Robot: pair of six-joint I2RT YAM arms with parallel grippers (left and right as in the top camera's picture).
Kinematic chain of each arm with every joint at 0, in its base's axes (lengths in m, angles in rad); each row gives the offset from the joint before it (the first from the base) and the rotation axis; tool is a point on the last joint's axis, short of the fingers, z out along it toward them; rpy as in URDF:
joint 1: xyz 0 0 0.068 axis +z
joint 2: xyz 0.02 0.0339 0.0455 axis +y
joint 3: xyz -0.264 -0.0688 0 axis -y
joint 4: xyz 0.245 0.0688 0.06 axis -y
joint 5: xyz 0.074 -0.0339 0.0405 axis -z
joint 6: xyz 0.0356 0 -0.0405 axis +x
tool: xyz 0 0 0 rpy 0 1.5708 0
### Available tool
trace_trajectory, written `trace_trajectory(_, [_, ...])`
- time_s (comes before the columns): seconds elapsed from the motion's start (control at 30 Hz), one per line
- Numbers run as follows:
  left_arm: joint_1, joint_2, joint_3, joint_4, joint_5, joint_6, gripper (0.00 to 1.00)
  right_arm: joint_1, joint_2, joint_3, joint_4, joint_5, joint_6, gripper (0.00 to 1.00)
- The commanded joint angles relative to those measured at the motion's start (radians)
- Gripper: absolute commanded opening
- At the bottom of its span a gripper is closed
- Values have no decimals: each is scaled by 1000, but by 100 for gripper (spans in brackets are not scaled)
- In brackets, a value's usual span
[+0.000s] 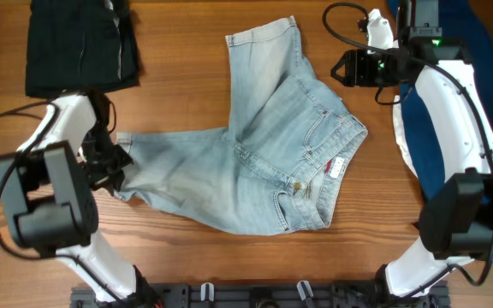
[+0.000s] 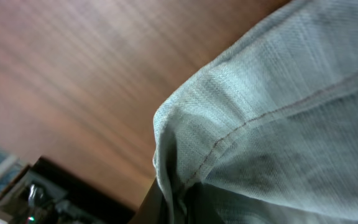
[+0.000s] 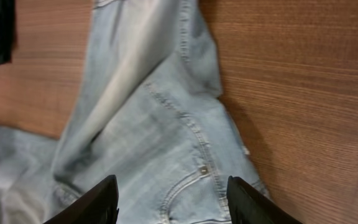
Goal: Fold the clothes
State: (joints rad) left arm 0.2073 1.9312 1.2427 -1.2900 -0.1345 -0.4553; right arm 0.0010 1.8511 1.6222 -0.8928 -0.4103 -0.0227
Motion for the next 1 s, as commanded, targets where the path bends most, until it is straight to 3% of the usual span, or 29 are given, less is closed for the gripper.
trace_trajectory(0.0, [31, -201, -53, -16, 13, -32, 4, -2, 51, 19, 18, 18, 28, 57])
trace_trajectory(0.13, [-13, -365, -79, -11, 75, -31, 5, -2, 56, 19, 28, 18, 32, 62])
trace_trajectory(0.2, [-85, -408, -79, 19, 93, -31, 48, -2, 56, 19, 13, 18, 32, 71])
trace_trajectory(0.23, [-107, -408, -79, 27, 93, -32, 63, -2, 56, 19, 4, 18, 32, 74])
trace_trajectory(0.27, [-135, -407, -79, 34, 91, -31, 91, -2, 56, 19, -8, 18, 33, 80])
trace_trajectory(0.3, [-149, -407, -79, 42, 89, -31, 100, -2, 56, 19, -26, 19, 32, 90])
trace_trajectory(0.33, [-158, -407, -77, 54, 89, -32, 100, -2, 56, 19, -52, 19, 33, 100])
trace_trajectory(0.47, [-157, -407, -51, 153, 96, -31, 100, -2, 56, 3, -207, 61, 76, 100])
trace_trajectory(0.57, [-167, -407, 2, 237, 179, 49, 100, -2, 56, -74, -266, 108, 133, 100])
trace_trajectory(0.73, [-217, -407, 24, 398, 192, 90, 100, -3, 56, -231, -220, 103, 241, 100])
trace_trajectory(0.87, [-225, -407, 24, 414, 151, 93, 100, -2, 56, -238, -206, 100, 267, 100])
trace_trajectory(0.97, [-225, -407, 24, 412, 137, 105, 100, 2, 56, -298, -80, 87, 327, 96])
